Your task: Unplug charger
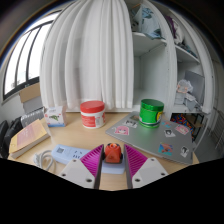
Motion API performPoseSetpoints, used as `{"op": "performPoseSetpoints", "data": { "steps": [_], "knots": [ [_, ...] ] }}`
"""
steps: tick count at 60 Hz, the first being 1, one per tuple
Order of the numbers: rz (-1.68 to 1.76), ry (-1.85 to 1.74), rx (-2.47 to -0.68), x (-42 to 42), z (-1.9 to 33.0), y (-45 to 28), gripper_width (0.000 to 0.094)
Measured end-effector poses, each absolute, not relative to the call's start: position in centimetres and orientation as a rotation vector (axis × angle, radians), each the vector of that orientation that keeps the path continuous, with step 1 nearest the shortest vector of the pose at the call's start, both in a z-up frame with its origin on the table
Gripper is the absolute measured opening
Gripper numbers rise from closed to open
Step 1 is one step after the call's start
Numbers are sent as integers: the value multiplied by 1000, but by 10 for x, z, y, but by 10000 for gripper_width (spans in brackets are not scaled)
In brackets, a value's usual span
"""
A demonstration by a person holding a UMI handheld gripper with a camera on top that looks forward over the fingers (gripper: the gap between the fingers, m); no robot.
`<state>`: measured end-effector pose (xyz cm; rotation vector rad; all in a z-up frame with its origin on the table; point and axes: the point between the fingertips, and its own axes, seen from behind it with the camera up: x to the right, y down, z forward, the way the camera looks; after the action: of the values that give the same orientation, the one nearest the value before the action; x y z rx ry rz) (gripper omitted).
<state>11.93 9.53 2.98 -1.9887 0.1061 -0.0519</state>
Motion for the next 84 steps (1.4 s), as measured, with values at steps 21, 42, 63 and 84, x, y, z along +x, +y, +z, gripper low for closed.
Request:
{"op": "performPoseSetpoints", "data": {
  "steps": [21,42,63,84],
  "knots": [
    [-2,63,-1713,121,129,85,120],
    [-72,88,-1796,179,128,45,126],
    [-96,96,-2069,196,15,51,219],
    [-40,39,-2047,196,26,33,848]
  ]
}}
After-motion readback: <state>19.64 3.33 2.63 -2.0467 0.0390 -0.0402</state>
